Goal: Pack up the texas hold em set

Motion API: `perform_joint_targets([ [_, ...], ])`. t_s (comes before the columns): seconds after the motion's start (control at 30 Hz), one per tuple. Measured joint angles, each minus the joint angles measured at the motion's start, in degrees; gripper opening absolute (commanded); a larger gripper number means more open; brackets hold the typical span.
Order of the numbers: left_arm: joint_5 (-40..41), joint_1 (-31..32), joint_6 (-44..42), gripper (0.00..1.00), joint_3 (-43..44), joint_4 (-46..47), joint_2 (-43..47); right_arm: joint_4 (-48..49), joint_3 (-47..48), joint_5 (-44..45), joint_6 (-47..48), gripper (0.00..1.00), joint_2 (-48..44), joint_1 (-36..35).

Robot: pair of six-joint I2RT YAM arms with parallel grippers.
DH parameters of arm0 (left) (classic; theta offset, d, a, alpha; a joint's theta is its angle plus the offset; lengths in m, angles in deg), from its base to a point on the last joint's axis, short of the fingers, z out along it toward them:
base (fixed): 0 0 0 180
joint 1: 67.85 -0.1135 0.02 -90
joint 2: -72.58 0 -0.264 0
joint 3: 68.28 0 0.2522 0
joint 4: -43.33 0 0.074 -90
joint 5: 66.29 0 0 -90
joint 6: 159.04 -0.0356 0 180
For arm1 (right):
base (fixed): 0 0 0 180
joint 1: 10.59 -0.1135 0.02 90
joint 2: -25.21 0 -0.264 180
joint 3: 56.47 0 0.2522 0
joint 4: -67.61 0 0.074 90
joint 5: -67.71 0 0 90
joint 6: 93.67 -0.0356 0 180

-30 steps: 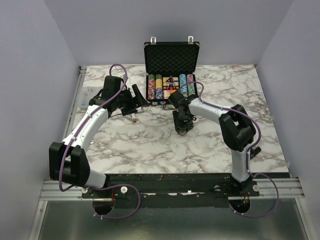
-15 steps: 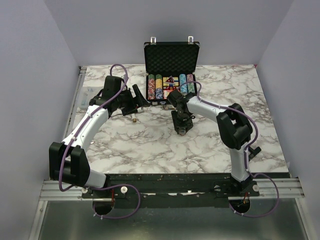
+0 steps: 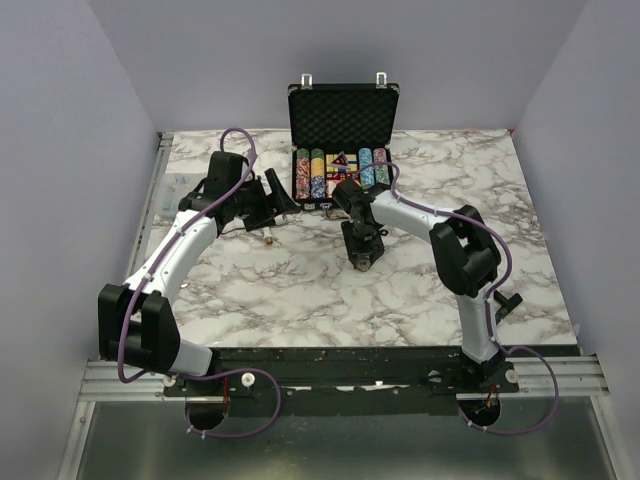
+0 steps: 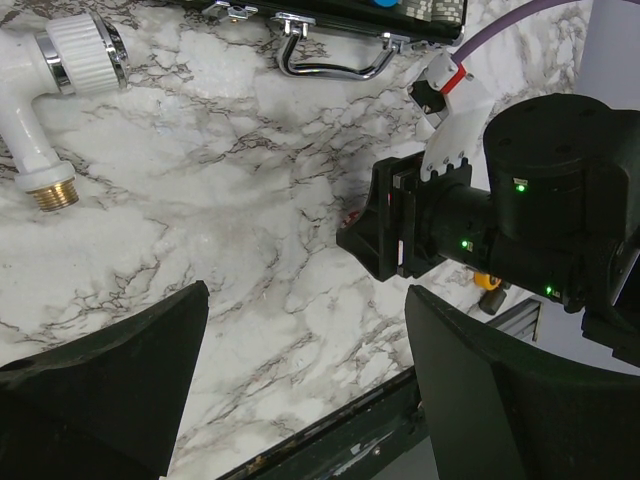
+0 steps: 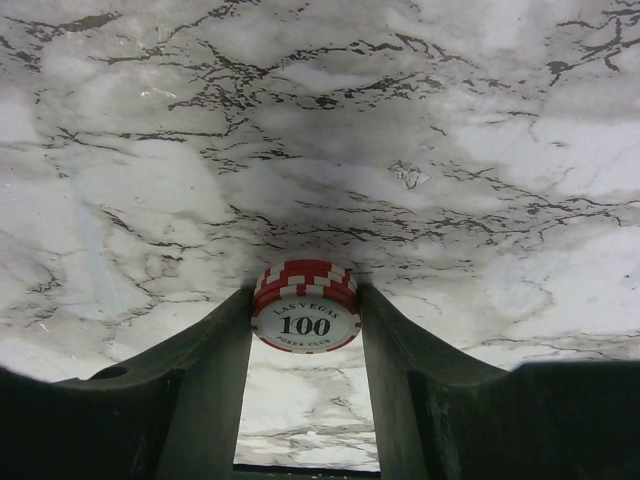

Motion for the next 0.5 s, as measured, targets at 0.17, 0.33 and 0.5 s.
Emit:
perform_joint_targets([
  [0.17, -0.02, 0.0, -0.02, 0.79, 0.0, 0.31, 0.0, -0.07, 0.07, 0.24, -0.22, 0.27, 0.24, -0.07],
  [0.33, -0.96, 0.0, -1.4, 0.79, 0.0, 0.33, -0.09, 0.11, -0.09, 0.22, -0.2, 0.09, -0.02, -0.07],
  [0.5, -5.31, 0.0, -3.41, 0.79, 0.0, 0.96, -1.75, 1.62, -1.11, 0.26, 0.26, 0.0, -1.66, -0.11],
])
